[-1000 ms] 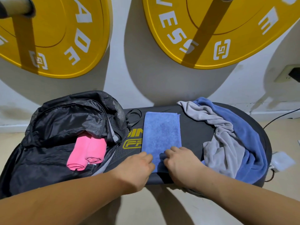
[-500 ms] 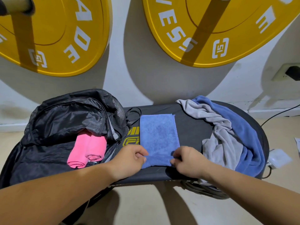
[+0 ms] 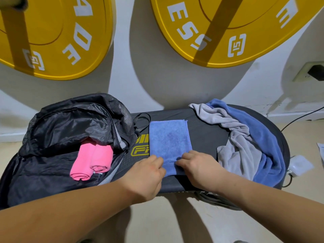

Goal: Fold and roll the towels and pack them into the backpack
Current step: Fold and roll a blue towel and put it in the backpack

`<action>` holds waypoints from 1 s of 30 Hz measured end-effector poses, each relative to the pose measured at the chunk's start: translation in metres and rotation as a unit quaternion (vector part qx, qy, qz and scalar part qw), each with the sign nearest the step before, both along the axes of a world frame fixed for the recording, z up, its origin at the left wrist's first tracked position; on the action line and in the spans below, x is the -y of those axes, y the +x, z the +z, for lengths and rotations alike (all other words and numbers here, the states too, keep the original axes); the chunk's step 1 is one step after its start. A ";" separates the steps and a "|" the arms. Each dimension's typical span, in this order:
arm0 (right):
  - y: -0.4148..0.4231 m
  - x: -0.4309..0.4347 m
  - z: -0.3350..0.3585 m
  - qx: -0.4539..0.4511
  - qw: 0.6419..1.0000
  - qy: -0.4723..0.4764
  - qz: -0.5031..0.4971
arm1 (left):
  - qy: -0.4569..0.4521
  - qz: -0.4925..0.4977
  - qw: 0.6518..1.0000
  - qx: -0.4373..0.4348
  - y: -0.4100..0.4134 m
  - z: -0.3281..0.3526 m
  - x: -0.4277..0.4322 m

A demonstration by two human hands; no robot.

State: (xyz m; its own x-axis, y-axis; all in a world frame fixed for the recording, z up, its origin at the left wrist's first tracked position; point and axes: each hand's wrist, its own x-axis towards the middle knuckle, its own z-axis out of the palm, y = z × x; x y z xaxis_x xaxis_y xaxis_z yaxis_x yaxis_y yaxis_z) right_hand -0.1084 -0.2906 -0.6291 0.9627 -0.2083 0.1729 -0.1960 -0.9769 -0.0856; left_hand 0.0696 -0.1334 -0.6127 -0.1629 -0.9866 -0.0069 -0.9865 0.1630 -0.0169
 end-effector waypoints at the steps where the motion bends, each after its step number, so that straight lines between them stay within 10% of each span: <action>1: -0.001 -0.002 0.000 -0.002 1.000 -0.013 0.008 | -0.005 0.006 1.000 0.005 0.000 0.000 0.000; 10: -0.002 0.000 -0.005 -0.071 0.989 -0.129 0.006 | 0.000 0.075 0.996 -0.042 0.006 -0.001 0.005; 16: 0.009 0.009 0.020 -0.114 0.925 0.314 -0.180 | 0.014 0.289 0.888 -0.358 0.016 0.003 0.004; 21: 0.015 0.015 0.017 -0.034 0.829 0.468 -0.304 | -0.008 0.350 0.854 -0.385 0.020 -0.006 0.009; 25: 0.009 0.018 0.010 -0.025 0.899 0.327 -0.291 | -0.065 0.258 0.925 -0.271 0.029 -0.011 0.010; 30: 0.006 0.013 0.000 0.100 0.994 -0.035 -0.010 | -0.070 0.043 0.996 -0.044 0.032 -0.010 0.007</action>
State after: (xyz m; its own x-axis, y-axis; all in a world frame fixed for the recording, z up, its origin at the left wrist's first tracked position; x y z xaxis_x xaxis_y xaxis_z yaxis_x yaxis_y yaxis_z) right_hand -0.1026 -0.3037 -0.6291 0.9031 -0.2082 0.3755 -0.2018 -0.9778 -0.0569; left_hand 0.1012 -0.1408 -0.6224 -0.0719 -0.9872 0.1422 -0.9953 0.0802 0.0534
